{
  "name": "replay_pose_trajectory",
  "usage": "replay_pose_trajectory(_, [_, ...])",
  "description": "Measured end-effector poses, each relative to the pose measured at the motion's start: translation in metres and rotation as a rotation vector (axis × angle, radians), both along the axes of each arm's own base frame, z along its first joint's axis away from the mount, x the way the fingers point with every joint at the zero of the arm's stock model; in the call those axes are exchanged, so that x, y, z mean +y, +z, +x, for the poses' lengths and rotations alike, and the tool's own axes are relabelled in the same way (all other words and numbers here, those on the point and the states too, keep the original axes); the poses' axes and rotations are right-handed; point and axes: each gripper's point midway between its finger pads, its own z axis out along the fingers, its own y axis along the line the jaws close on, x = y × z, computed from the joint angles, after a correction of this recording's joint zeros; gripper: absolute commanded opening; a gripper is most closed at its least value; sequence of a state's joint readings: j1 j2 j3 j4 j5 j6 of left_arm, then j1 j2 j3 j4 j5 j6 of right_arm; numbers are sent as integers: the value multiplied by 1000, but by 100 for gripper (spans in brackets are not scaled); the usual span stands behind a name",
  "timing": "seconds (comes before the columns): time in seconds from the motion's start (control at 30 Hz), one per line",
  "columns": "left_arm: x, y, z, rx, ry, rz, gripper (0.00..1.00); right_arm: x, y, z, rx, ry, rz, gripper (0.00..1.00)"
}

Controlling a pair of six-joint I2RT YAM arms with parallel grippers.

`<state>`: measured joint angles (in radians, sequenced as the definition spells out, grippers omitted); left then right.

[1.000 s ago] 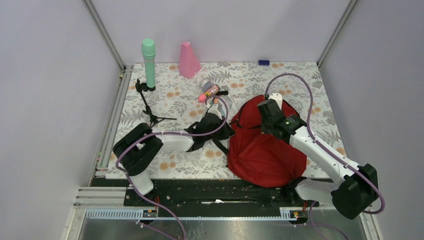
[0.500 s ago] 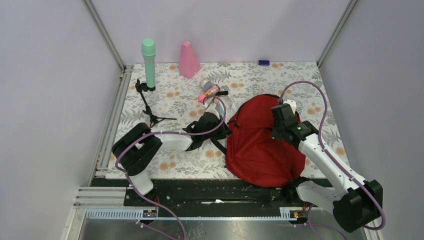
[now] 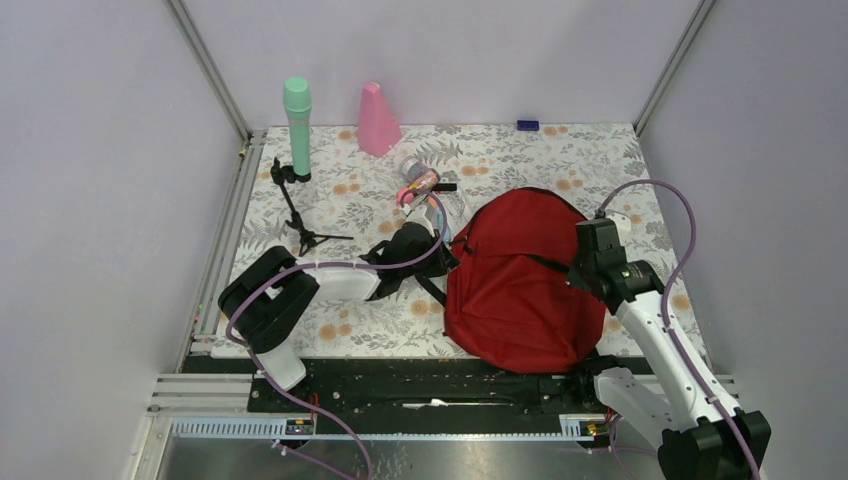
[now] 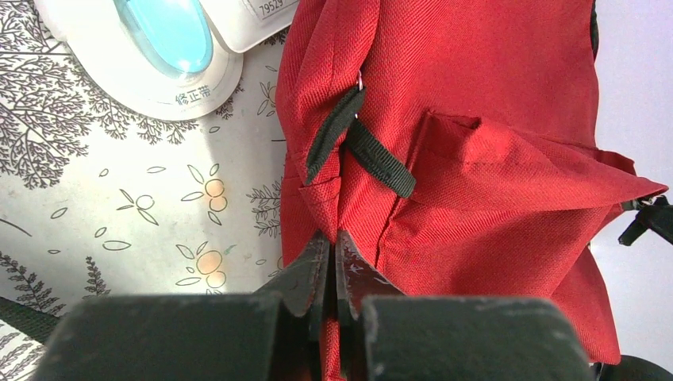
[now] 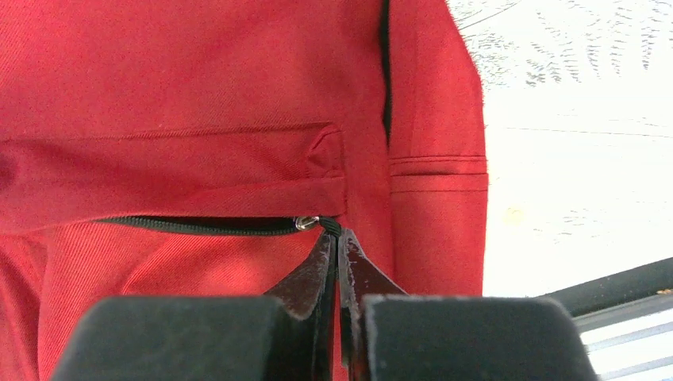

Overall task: Pack the student bag
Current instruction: Unzip the student bag at the center of the board.

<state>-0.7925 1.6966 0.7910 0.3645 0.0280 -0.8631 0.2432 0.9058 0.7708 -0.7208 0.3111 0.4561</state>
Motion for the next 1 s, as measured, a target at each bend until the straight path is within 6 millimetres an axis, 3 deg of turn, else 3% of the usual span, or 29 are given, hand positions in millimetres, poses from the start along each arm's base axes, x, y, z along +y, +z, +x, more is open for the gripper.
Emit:
replay_pose_trajectory(0.1, [1, 0, 1, -1, -1, -2, 0, -7, 1, 0, -5, -34, 1, 0])
replay_pose_trajectory(0.37, [-1, 2, 1, -10, -17, -7, 2, -24, -23, -2, 70, -124, 40, 2])
replay_pose_trajectory(0.4, [-1, 2, 1, -17, -25, -3, 10, -23, -22, -2, 67, -123, 46, 8])
replay_pose_trajectory(0.43, [-1, 3, 1, -23, -33, 0, 27, -22, -21, -2, 65, -117, 50, 19])
replay_pose_trajectory(0.5, [1, 2, 2, -46, -54, 17, 57, -20, -19, -2, 59, -94, 63, 54])
replay_pose_trajectory(0.53, [2, 2, 3, -60, -62, 29, 69, -18, -17, -3, 57, -75, 65, 64])
replay_pose_trajectory(0.6, [8, 4, 8, -87, -64, 52, 81, -14, -10, -3, 49, -34, 80, 75])
replay_pose_trajectory(0.7, [12, 17, 10, -148, -81, 75, 88, -6, 5, 3, 15, 25, 103, 81])
replay_pose_trajectory(0.8, [4, 45, 2, -253, -133, 88, 92, 0, 12, 7, -17, 69, 116, 83])
replay_pose_trajectory(1.0, [-51, 100, -40, -449, -315, 52, 94, 20, 13, 19, -35, 170, 114, 84])
